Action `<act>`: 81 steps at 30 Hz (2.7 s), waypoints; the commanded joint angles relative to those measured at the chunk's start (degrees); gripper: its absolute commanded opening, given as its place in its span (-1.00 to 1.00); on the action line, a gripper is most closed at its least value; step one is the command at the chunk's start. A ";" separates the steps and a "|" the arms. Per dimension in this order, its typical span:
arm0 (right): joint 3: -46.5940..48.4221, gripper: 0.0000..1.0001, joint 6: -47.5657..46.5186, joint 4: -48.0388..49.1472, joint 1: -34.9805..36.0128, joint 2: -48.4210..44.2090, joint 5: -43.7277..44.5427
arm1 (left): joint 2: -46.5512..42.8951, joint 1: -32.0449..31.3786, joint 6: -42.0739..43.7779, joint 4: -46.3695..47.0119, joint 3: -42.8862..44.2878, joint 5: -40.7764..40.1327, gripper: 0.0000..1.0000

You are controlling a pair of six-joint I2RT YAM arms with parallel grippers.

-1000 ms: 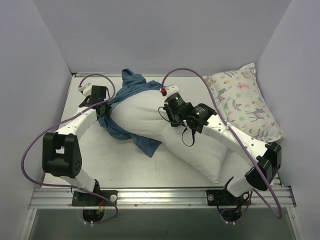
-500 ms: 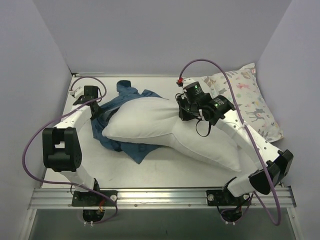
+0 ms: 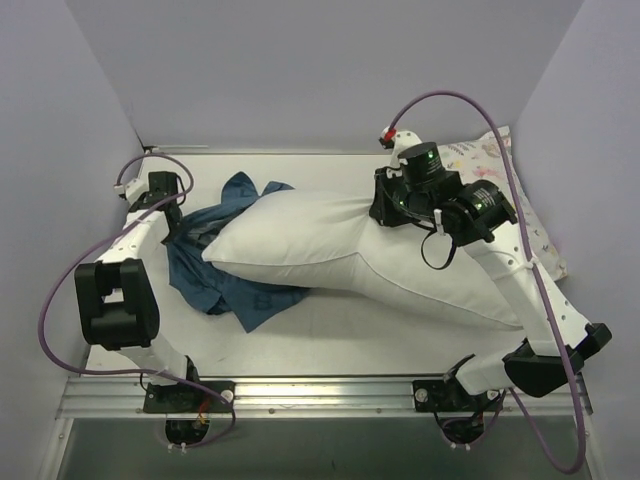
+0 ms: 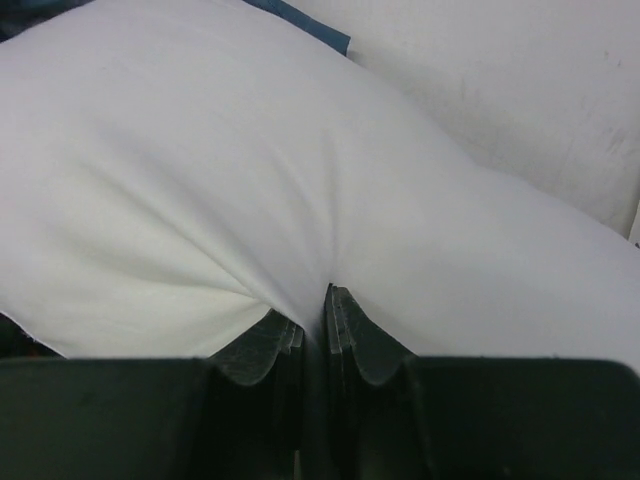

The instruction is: Remove the pillowcase from the pillow

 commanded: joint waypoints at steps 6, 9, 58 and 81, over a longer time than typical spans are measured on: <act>12.19 -1.00 5.08 7.10 -0.81 -2.35 1.15 | -1.58 2.62 0.36 -2.12 4.56 -1.33 -1.00; 11.93 -1.00 5.61 9.47 -0.46 -3.76 0.00 | -0.52 3.15 -0.26 -2.92 4.48 -1.42 -1.00; -13.82 1.00 8.68 33.22 5.34 4.77 -1.40 | -26.33 -3.07 19.16 0.69 -3.25 36.10 0.63; -47.13 1.00 12.73 24.77 4.29 -35.49 16.53 | -48.68 -24.79 25.58 10.00 -18.11 42.53 0.72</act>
